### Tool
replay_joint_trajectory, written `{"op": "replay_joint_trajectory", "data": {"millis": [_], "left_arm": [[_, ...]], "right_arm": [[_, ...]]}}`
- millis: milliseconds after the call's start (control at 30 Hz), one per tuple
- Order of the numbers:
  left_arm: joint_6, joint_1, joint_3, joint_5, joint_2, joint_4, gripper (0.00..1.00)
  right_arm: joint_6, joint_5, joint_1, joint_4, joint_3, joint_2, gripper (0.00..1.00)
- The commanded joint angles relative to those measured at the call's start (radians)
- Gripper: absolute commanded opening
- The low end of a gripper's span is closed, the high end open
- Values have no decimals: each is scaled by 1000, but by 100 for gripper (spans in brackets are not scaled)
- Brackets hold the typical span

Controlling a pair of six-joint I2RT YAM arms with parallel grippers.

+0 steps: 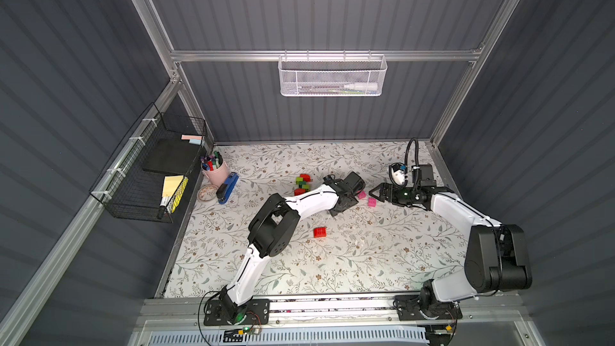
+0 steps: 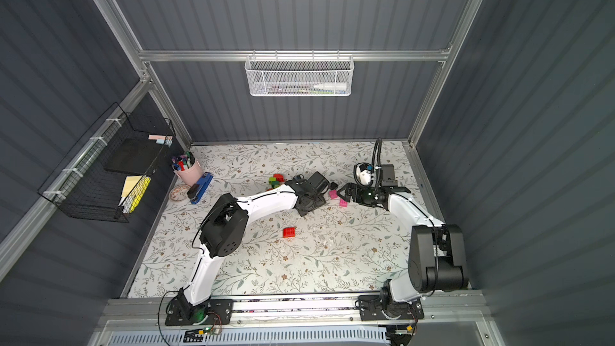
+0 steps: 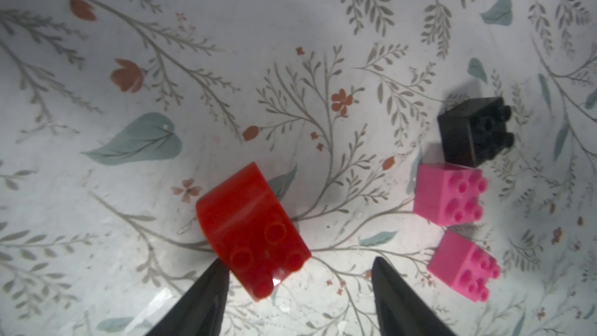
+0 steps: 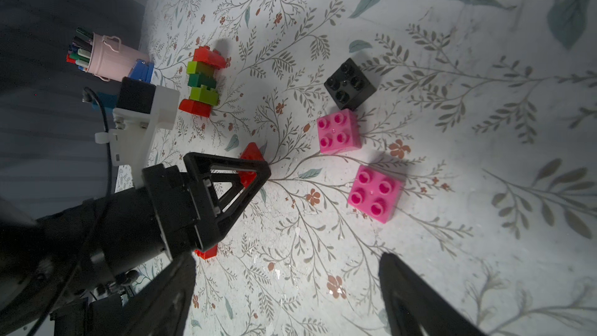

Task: Assemble the letter s with lego
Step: Move the lego brick at the center of the board.

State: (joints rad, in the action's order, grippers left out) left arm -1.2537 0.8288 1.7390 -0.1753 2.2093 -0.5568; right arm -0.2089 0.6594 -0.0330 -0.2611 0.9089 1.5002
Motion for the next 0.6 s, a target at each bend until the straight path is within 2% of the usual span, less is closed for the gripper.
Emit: {"op": "replay_joint_trajectory", "data": {"millis": [0, 267, 400, 567], "left_arm": [[36, 8, 35, 42, -7, 22, 73], [43, 3, 41, 86, -12, 14, 74], [51, -21, 0, 130, -50, 42, 77], [191, -50, -44, 153, -135, 49, 85]], "right_arm": [[5, 14, 6, -2, -13, -10, 91], [0, 20, 7, -2, -15, -7, 90], [-1, 39, 8, -2, -12, -3, 90], [15, 33, 0, -26, 25, 15, 88]]}}
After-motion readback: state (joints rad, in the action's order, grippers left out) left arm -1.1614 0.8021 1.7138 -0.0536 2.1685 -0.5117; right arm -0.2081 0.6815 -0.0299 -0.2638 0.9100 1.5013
